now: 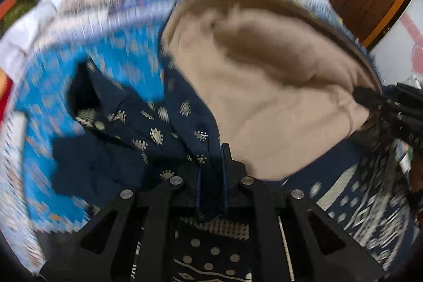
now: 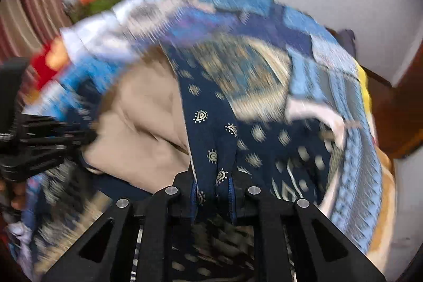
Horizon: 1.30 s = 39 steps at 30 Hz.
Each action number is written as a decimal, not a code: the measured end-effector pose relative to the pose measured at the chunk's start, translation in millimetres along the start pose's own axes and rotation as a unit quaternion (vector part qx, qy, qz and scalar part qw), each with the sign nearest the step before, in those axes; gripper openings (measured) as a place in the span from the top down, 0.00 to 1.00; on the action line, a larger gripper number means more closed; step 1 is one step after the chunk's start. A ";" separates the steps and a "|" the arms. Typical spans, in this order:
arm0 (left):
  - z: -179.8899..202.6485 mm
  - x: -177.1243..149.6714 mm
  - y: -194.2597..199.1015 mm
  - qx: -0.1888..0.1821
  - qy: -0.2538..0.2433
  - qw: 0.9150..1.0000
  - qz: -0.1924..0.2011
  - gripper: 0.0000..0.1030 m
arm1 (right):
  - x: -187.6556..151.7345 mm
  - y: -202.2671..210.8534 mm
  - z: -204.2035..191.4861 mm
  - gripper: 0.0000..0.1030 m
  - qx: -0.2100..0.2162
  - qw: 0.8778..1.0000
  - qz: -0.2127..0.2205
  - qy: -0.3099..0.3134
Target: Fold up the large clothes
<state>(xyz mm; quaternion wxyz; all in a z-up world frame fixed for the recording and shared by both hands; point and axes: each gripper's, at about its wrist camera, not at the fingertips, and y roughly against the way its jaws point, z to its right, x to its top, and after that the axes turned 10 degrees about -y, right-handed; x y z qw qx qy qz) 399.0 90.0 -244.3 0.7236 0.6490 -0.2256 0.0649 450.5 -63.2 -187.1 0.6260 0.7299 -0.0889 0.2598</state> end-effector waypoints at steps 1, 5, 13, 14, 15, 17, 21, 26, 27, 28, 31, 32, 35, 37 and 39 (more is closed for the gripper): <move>1.2 -5.1 -3.2 0.007 -0.006 1.000 0.005 0.87 | -5.5 -6.6 5.8 0.78 0.004 1.000 -0.017 -0.009; 1.3 -10.9 -4.8 0.024 0.003 1.000 0.016 0.84 | -9.3 -3.5 27.1 0.61 0.022 0.999 -0.021 -0.043; -5.4 -3.5 12.0 0.014 -0.009 1.000 0.006 0.67 | -16.8 21.2 29.8 0.11 -0.021 1.000 0.010 0.001; -6.5 -0.9 17.9 0.013 -0.012 1.000 0.009 0.61 | -14.4 28.0 26.4 0.11 -0.013 1.000 0.017 0.012; -8.5 3.5 26.0 0.019 -0.014 1.000 0.020 0.45 | -12.3 34.1 22.7 0.11 -0.007 0.999 0.025 0.018; -14.5 14.8 41.7 0.044 -0.015 0.998 0.050 0.29 | -4.4 49.4 16.9 0.11 0.023 0.999 0.041 0.026; -34.5 43.7 46.6 0.058 0.000 0.996 0.066 0.26 | 19.6 58.2 8.2 0.10 0.090 0.995 0.052 0.002; -61.3 86.6 9.0 0.038 0.034 0.998 0.048 0.26 | 62.2 21.3 3.7 0.10 0.115 0.992 0.028 -0.034; -63.1 89.9 1.8 0.030 0.039 0.998 0.045 0.26 | 69.6 8.9 3.3 0.10 0.117 0.992 0.016 -0.041; -64.5 94.4 -7.3 0.020 0.046 0.998 0.041 0.27 | 74.5 -2.7 2.8 0.12 0.122 0.991 0.004 -0.048; -65.7 106.5 -30.0 0.005 0.051 0.998 0.027 0.45 | 86.5 -37.3 2.7 0.30 0.138 0.987 -0.035 -0.067; -63.7 109.6 -35.3 0.008 0.045 0.999 0.023 0.51 | 89.4 -47.1 2.2 0.36 0.143 0.986 -0.047 -0.073; -56.2 116.5 -41.1 0.002 0.031 0.999 0.023 0.89 | 93.1 -67.9 -0.6 0.68 0.172 0.979 -0.069 -0.090; -47.6 116.8 -29.9 0.013 0.018 0.999 0.043 0.94 | 91.9 -66.9 -3.2 0.84 0.180 0.978 -0.056 -0.087; -38.2 114.7 -8.0 0.019 -0.001 0.997 0.073 0.94 | 88.8 -53.7 -6.0 0.86 0.185 0.979 -0.033 -0.080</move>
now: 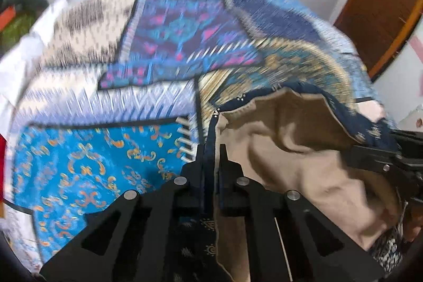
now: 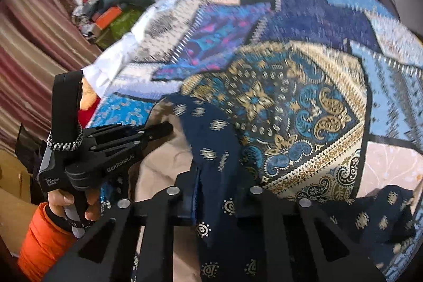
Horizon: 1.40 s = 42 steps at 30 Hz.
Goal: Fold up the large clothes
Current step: 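Fold the hoodie over with both grippers, bringing the hem toward the hood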
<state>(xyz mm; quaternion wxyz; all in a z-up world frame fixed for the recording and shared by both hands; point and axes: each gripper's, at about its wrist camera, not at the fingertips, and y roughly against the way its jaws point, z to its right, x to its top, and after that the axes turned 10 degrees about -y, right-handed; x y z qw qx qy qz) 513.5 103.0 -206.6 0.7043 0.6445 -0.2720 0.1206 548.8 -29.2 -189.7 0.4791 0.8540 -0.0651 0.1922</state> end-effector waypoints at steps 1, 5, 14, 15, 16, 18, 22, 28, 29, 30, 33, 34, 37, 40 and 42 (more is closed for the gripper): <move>3.6 0.1 13.7 0.002 -0.006 1.000 0.013 0.94 | -2.9 8.0 -3.5 0.89 0.005 1.000 0.008 0.003; 19.2 -4.9 87.8 0.009 -0.034 0.997 0.075 0.94 | -18.0 51.0 -22.7 0.89 0.024 0.999 0.035 0.022; 43.3 -57.9 180.3 0.002 -0.073 0.991 0.116 0.94 | -93.4 141.2 -61.3 0.89 0.044 0.995 0.051 0.076; 45.7 -68.4 181.1 0.000 -0.072 0.991 0.110 0.93 | -104.7 145.2 -61.9 0.89 0.039 0.995 0.049 0.077; 48.5 -80.0 181.1 -0.001 -0.070 0.992 0.104 0.93 | -116.8 146.6 -62.7 0.89 0.029 0.995 0.043 0.080; 54.1 -100.6 180.5 -0.008 -0.064 0.993 0.094 0.93 | -140.0 146.4 -62.7 0.89 0.015 0.996 0.028 0.085; 65.0 -141.6 171.5 -0.027 -0.057 0.996 0.064 0.93 | -180.6 139.5 -58.8 0.88 -0.009 0.996 -0.001 0.083; 84.6 -195.0 150.7 -0.011 -0.075 0.997 0.003 0.87 | -217.8 134.9 -51.4 0.88 -0.066 0.992 -0.027 0.102; 86.0 -203.5 145.7 -0.008 -0.076 0.997 -0.008 0.85 | -222.1 137.4 -48.6 0.88 -0.073 0.992 -0.026 0.104; 87.3 -210.4 143.0 -0.006 -0.077 0.997 -0.015 0.80 | -224.9 140.6 -46.4 0.88 -0.075 0.991 -0.026 0.104; 90.3 -230.6 135.1 0.005 -0.078 0.996 -0.043 0.78 | -231.5 154.1 -38.4 0.88 -0.075 0.992 -0.022 0.098; 89.7 -236.1 133.4 0.008 -0.079 0.995 -0.054 0.78 | -233.2 160.3 -35.2 0.88 -0.079 0.992 -0.017 0.097; 82.2 -245.7 138.6 0.017 -0.075 0.995 -0.062 0.73 | -235.0 176.6 -26.8 0.88 -0.082 0.992 -0.007 0.094; 64.8 -245.4 153.8 0.041 -0.060 0.996 -0.053 0.67 | -233.8 191.1 -14.5 0.88 -0.078 0.994 -0.007 0.077; 50.4 -238.9 162.8 0.055 -0.045 0.996 -0.044 0.64 | -231.8 200.1 -7.6 0.88 -0.071 0.995 -0.004 0.066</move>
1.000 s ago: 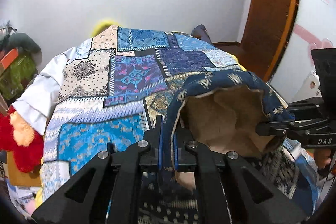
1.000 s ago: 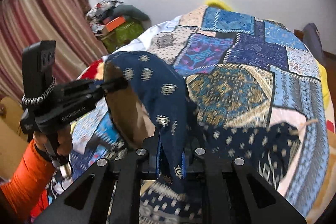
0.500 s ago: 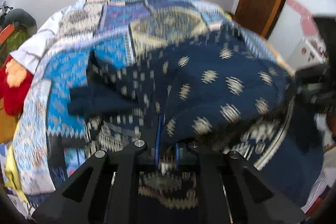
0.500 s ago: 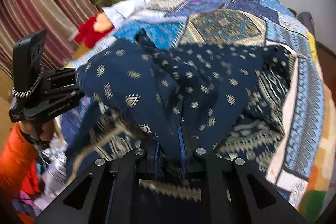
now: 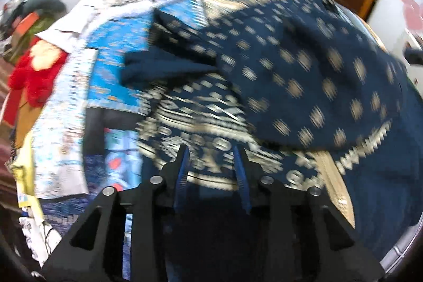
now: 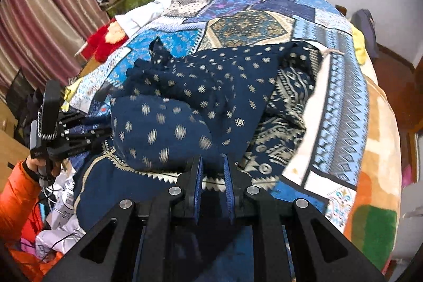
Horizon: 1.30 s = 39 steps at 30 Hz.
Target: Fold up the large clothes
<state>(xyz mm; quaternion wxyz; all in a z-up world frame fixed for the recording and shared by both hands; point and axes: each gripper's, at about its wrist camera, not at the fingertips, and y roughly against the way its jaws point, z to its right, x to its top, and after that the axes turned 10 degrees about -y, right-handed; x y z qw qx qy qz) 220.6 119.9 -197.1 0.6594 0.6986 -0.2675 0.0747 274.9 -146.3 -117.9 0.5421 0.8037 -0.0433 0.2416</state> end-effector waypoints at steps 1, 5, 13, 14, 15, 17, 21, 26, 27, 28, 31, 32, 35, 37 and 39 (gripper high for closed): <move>-7.5 3.6 3.1 0.004 0.009 1.000 0.004 0.61 | 0.8 4.9 4.8 0.88 0.002 1.000 0.005 -0.005; -38.7 28.0 6.0 0.014 0.051 0.998 0.023 0.48 | 12.0 16.6 18.3 0.88 -0.017 0.999 0.029 -0.015; -72.2 96.9 -50.5 0.000 0.087 0.996 0.003 0.42 | 75.1 -10.8 43.3 0.88 -0.055 0.996 0.058 -0.047; -73.4 103.6 -63.4 0.003 0.086 0.996 -0.008 0.42 | 84.7 -19.1 45.8 0.88 -0.061 0.995 0.059 -0.048; -74.1 109.9 -77.7 0.003 0.083 0.996 -0.020 0.42 | 92.3 -27.0 47.4 0.88 -0.065 0.995 0.057 -0.049; -74.2 121.5 -104.3 -0.005 0.077 0.996 -0.040 0.42 | 110.7 -48.8 49.9 0.88 -0.067 0.995 0.048 -0.052; -76.3 145.4 -139.5 0.027 0.067 0.996 -0.052 0.42 | 141.8 -91.5 48.2 0.88 -0.067 0.996 0.033 -0.040; -105.8 166.0 -179.7 0.080 0.088 0.990 -0.075 0.39 | 179.2 -154.8 48.1 0.88 -0.109 0.994 0.002 0.001; -115.1 166.9 -187.4 0.071 0.107 0.988 -0.080 0.38 | 182.4 -163.3 49.4 0.88 -0.117 0.993 -0.001 0.008; -121.8 168.4 -191.4 0.064 0.122 0.987 -0.078 0.37 | 185.8 -170.9 51.6 0.88 -0.125 0.992 -0.004 0.014; -125.7 173.7 -193.7 0.081 0.125 0.986 -0.069 0.37 | 195.5 -187.9 63.3 0.88 -0.151 0.988 0.000 0.024; -125.9 174.8 -194.5 0.088 0.125 0.986 -0.069 0.37 | 196.7 -190.4 66.8 0.88 -0.163 0.986 0.005 0.032; -128.6 176.3 -194.1 0.101 0.120 0.985 -0.072 0.36 | 195.4 -191.0 73.1 0.88 -0.218 0.974 0.026 0.062; -137.6 178.7 -194.1 0.116 0.123 0.983 -0.075 0.36 | 191.5 -187.3 78.1 0.88 -0.219 0.972 0.030 0.077; -145.7 179.0 -191.1 0.120 0.143 0.979 -0.078 0.36 | 187.9 -181.7 82.2 0.88 -0.230 0.969 0.035 0.085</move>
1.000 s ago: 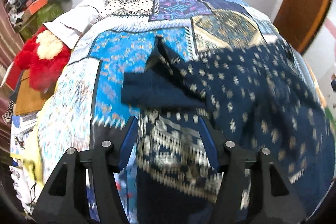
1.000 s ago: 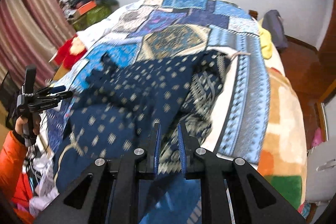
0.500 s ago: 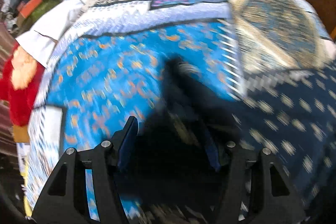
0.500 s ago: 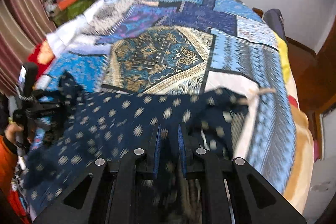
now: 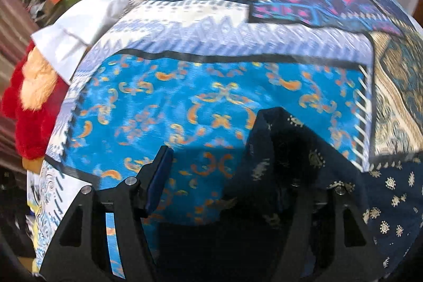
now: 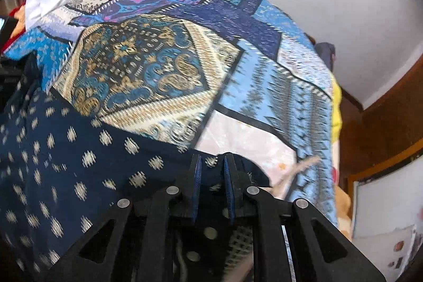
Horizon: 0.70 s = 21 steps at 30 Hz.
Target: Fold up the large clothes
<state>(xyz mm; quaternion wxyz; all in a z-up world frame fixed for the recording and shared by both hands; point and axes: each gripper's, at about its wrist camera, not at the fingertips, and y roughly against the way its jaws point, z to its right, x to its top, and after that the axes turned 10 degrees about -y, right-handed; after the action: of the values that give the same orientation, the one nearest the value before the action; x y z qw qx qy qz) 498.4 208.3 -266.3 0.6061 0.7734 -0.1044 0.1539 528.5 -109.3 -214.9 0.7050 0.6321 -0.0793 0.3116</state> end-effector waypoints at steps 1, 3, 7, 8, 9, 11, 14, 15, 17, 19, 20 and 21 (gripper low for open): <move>-3.4 1.0 0.1 0.001 0.007 1.000 -0.003 0.36 | -1.6 2.4 2.4 0.88 -0.004 1.000 0.003 0.002; -5.1 2.4 1.3 0.007 0.014 1.000 -0.010 0.36 | -3.8 4.8 6.8 0.86 -0.066 0.998 0.014 0.011; -15.4 2.9 12.7 -0.001 0.019 1.000 -0.017 0.36 | -9.5 11.3 40.2 0.86 -0.104 0.994 -0.002 -0.027; -20.6 1.5 18.0 -0.011 0.023 1.000 -0.012 0.36 | -11.1 18.1 55.8 0.86 -0.079 0.995 -0.011 -0.061; -27.1 -1.4 26.3 -0.029 0.027 0.999 -0.006 0.36 | -11.1 24.7 67.0 0.86 -0.059 0.995 -0.014 -0.086; -37.7 -8.6 44.1 -0.050 0.031 0.998 0.009 0.36 | -16.6 46.2 91.6 0.85 -0.006 0.991 -0.007 -0.135; -46.6 -21.9 71.6 -0.059 0.015 0.998 0.029 0.29 | -25.5 72.8 107.4 0.86 0.056 0.984 0.004 -0.168; -47.6 -27.7 79.4 -0.056 0.007 0.998 0.037 0.25 | -28.6 80.5 108.6 0.86 0.079 0.981 0.008 -0.176; -45.5 -36.5 85.2 -0.048 -0.014 0.998 0.045 0.17 | -33.7 89.0 103.6 0.85 0.110 0.978 0.010 -0.180; -33.4 -48.2 81.2 -0.039 -0.045 0.998 0.038 0.17 | -37.0 89.0 88.3 0.85 0.122 0.978 0.010 -0.169; -25.4 -51.8 73.9 -0.033 -0.063 0.997 0.029 0.17 | -38.1 85.6 78.5 0.85 0.124 0.980 0.008 -0.158; -18.8 -55.9 69.2 -0.028 -0.076 0.996 0.023 0.17 | -38.3 80.4 68.6 0.85 0.123 0.981 0.005 -0.150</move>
<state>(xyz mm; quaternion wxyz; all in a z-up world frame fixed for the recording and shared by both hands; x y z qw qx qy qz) 420.2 208.3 -219.9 0.6143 0.7628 -0.1721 0.1055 474.1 -186.3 -153.8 0.6003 0.7533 -0.1481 0.2241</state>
